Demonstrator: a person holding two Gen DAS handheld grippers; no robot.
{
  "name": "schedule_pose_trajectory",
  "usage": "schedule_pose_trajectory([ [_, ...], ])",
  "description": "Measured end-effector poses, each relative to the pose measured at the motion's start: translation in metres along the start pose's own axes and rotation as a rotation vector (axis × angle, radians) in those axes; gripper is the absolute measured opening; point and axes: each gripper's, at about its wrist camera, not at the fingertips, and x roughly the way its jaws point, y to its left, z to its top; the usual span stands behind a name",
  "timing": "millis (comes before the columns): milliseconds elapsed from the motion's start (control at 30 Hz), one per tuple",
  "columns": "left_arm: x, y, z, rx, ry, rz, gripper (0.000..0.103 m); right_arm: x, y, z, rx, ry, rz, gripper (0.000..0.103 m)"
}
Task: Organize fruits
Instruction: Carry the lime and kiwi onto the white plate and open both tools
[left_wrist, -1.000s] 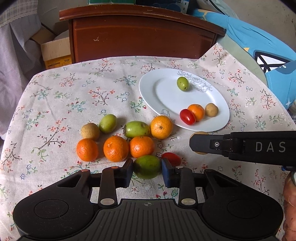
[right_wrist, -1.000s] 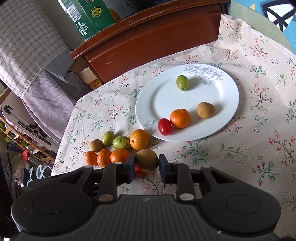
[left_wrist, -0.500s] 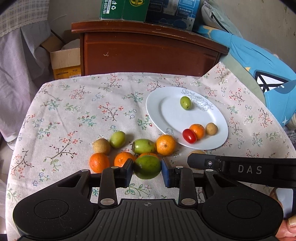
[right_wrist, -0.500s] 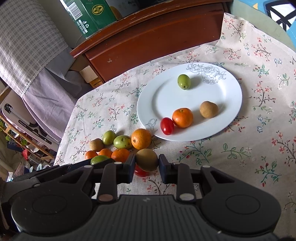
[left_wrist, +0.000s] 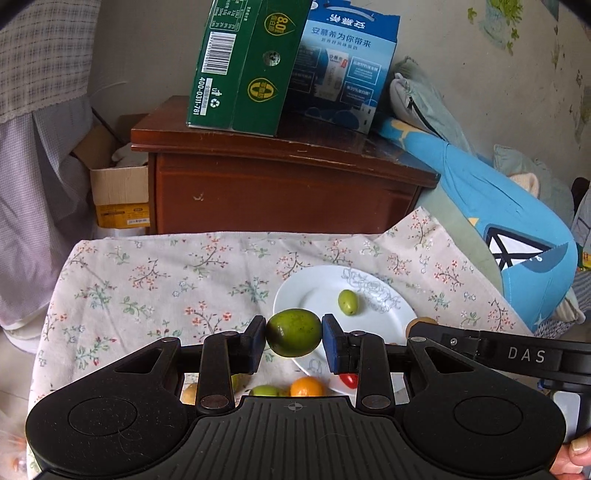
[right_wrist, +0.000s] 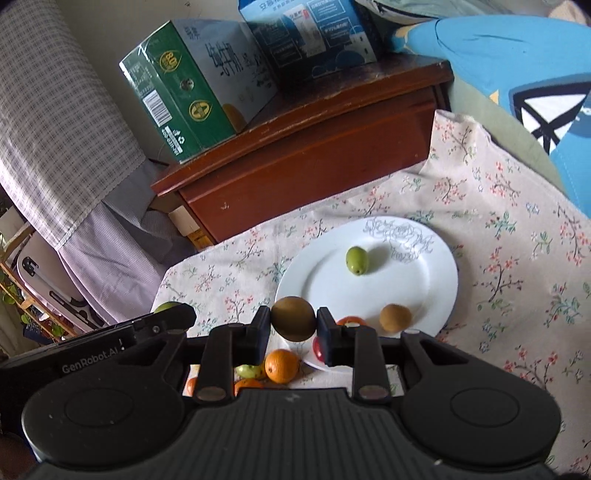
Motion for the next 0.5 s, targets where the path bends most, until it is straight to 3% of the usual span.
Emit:
schedule_pose_trajectory([
  [200, 0.024, -0.009, 0.014, 0.07, 0.022, -0.04, 0.03, 0.005, -0.021, 0.019, 0.045, -0.039, -0.032, 0.027],
  [500, 0.07, -0.015, 0.017, 0.11, 0.11, -0.091, 0.03, 0.035, -0.044, 0.02, 0.111, 0.014, -0.08, 0.027],
])
